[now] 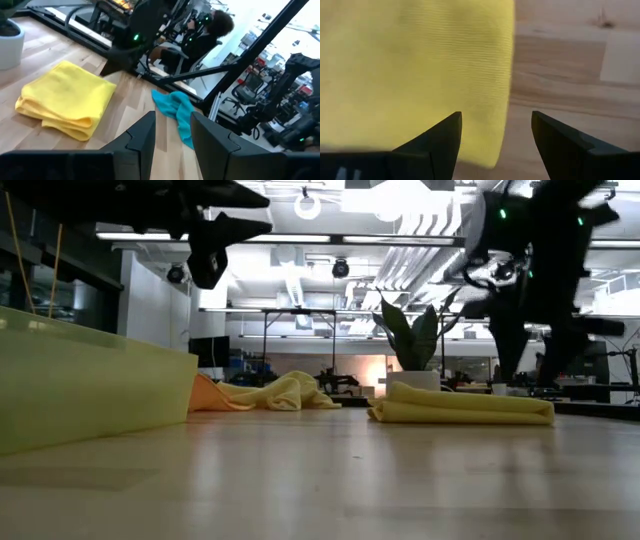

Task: Fold microfiber towels
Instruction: Stack the bottom yellow microfiber cloth on top of the green microfiber cloth

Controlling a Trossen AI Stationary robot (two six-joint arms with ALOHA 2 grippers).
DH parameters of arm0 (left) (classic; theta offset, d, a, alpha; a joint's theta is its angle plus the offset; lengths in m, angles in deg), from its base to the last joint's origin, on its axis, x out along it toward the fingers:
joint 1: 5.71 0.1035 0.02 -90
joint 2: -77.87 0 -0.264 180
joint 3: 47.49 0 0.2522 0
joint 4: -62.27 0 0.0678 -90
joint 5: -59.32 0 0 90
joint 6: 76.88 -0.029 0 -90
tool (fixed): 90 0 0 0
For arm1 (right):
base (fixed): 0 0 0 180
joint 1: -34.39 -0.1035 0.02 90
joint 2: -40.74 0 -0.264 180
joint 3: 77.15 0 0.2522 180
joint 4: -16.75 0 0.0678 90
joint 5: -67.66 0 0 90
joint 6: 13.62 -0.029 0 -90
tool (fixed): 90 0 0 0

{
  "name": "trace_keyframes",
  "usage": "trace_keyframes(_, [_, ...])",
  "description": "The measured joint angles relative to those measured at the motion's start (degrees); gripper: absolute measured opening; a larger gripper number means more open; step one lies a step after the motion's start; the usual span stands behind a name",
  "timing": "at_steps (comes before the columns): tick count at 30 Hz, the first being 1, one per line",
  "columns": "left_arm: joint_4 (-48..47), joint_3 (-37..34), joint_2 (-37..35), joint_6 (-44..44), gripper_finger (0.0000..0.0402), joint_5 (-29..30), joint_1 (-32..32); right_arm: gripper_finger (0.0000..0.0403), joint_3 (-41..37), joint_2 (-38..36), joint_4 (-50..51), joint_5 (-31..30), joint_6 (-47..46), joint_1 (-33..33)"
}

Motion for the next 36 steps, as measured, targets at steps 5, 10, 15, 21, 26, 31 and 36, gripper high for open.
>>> trace_keyframes(5, [0.8, 0.0, 0.0, 0.0, 0.0113, 0.7, 0.0, 0.0232, -6.5, 0.0, -11.0, 0.3, -3.8, 0.1])
trace_keyframes(10, [0.8, 0.0, 0.0, 0.0, 0.0113, 0.7, 0.0, 0.0232, -10.4, -0.2, -17.3, 1.3, -7.2, 0.1])
trace_keyframes(15, [0.8, 0.0, 0.0, 0.0, 0.0113, 1.0, 0.0, 0.0231, -11.1, -0.2, -18.8, 1.7, -7.9, 0.1])
trace_keyframes(21, [0.8, 0.0, 0.0, 0.0, 0.0113, 1.1, 0.0, 0.0182, -11.3, -0.1, -19.3, 1.6, -8.1, 0.1])
trace_keyframes(26, [0.8, 0.0, 0.0, 0.0, 0.0113, 1.3, 0.0, 0.0077, -11.4, 0.0, -18.0, 0.3, -7.9, 0.0])
trace_keyframes(31, [0.8, 0.0, 0.0, 0.0, 0.0113, 2.2, 0.0, 0.0013, -11.4, 0.1, -18.8, -0.2, -5.3, 0.0])
trace_keyframes(36, [2.5, 0.0, 0.0, -0.9, 0.0113, 2.4, 0.0, 0.0004, -10.7, -0.9, -17.6, 0.0, -1.5, 0.1])
